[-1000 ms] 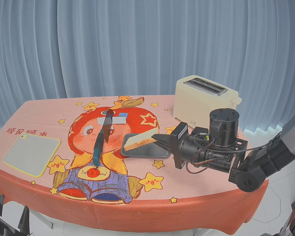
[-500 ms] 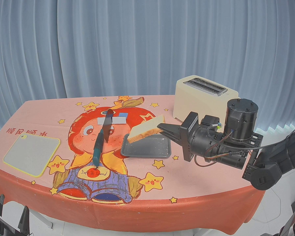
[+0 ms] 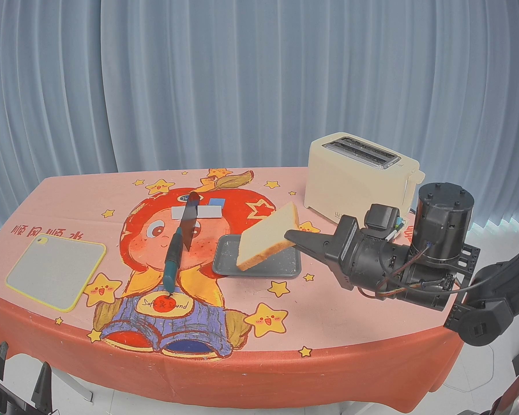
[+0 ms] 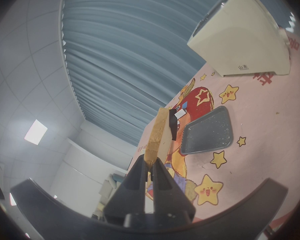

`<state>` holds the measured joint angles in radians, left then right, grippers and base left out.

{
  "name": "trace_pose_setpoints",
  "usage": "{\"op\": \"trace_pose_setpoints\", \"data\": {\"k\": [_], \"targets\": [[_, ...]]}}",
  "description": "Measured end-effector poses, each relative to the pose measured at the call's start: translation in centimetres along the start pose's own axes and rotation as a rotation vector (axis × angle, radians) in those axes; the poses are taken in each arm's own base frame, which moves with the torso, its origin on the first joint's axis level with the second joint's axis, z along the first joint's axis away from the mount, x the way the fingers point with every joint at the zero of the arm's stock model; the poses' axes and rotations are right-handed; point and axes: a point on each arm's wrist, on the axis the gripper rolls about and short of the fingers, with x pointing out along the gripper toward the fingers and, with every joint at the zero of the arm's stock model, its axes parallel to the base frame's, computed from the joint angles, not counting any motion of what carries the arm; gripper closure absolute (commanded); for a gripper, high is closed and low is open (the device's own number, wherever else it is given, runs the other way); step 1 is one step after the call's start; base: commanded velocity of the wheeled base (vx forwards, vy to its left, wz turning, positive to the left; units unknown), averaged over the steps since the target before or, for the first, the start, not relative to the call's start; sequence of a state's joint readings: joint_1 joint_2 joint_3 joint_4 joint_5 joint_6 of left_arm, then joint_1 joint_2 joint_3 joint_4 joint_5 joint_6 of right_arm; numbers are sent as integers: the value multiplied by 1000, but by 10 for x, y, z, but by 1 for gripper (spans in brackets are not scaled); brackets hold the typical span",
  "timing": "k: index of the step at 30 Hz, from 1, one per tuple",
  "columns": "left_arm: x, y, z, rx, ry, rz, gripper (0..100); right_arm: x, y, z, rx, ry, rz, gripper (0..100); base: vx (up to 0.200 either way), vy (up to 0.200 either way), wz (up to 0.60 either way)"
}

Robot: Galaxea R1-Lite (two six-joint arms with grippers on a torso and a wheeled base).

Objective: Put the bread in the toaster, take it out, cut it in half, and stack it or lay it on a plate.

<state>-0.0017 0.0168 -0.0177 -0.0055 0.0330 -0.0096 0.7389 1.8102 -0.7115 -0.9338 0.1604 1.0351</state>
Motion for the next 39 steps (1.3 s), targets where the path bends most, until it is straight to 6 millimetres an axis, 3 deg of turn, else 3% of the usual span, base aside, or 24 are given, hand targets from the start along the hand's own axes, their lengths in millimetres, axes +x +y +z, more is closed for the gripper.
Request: {"op": "trace_pose_setpoints", "data": {"k": [16,39], "targets": [[0,0,0,0,0,0,0,-25,0,-3,-387,-105,53,100,0,0,0],[0,0,0,0,0,1,0,-34,-8,-7,-556,-103,10,100,0,0,0]]}}
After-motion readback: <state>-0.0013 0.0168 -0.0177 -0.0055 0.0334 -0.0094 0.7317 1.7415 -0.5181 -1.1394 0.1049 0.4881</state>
